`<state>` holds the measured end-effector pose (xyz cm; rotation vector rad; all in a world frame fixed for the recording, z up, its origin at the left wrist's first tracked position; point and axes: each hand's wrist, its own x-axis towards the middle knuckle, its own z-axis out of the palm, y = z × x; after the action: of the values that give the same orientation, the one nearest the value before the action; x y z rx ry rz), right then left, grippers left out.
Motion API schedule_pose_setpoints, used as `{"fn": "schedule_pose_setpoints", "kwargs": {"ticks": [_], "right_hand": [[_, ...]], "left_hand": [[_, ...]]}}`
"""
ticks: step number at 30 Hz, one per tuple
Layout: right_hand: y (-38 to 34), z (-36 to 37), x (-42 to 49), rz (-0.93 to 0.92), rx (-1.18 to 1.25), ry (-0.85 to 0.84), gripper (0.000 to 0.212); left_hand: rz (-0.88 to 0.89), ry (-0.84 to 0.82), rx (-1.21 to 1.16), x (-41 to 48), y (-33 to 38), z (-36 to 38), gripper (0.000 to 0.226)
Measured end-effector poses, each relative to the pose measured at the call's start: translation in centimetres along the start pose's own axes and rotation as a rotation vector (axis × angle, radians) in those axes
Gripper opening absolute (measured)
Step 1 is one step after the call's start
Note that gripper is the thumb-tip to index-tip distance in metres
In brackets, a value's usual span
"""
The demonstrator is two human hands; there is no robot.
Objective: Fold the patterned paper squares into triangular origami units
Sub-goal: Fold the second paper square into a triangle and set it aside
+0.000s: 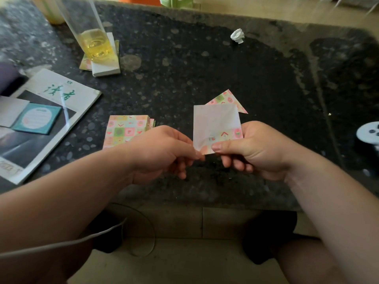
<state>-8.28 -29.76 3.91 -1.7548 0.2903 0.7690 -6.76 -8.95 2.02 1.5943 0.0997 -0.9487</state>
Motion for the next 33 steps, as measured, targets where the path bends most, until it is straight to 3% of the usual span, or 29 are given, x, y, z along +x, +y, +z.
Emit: {"fn": "schedule_pose_setpoints", "kwargs": {"ticks": [4,12,17,21,25,30,33], "right_hand": [[-0.1,-0.1,-0.1,0.026,-0.017,0.016,0.017],[0.1,-1.7,0.0,0.015,0.013,0.101,0.016],[0.7,-1.4,0.3,-0.003,0.058,0.067,0.017],[0.8,-0.6,0.6,0.015,0.065,0.043,0.018],[1.1,-0.1,1.0,0.016,0.098,0.036,0.014],[1.5,0.2,1.7,0.057,0.105,0.077,0.013],[1.9,-0.3,2.5,0.082,0.005,0.210,0.018]], "left_hand": [[0.012,0.030,0.068,0.0,0.0,-0.4,0.021],[0.037,0.148,0.203,0.1,-0.3,-1.2,0.010],[0.014,0.125,-0.044,0.1,-0.5,-0.9,0.008],[0.015,0.002,-0.234,0.2,-0.8,0.1,0.029],[0.089,0.163,-0.205,0.6,-1.1,0.9,0.006],[0.086,0.255,-0.169,1.0,-1.4,0.9,0.006],[0.049,0.328,0.027,1.3,-1.5,0.4,0.006]]}}
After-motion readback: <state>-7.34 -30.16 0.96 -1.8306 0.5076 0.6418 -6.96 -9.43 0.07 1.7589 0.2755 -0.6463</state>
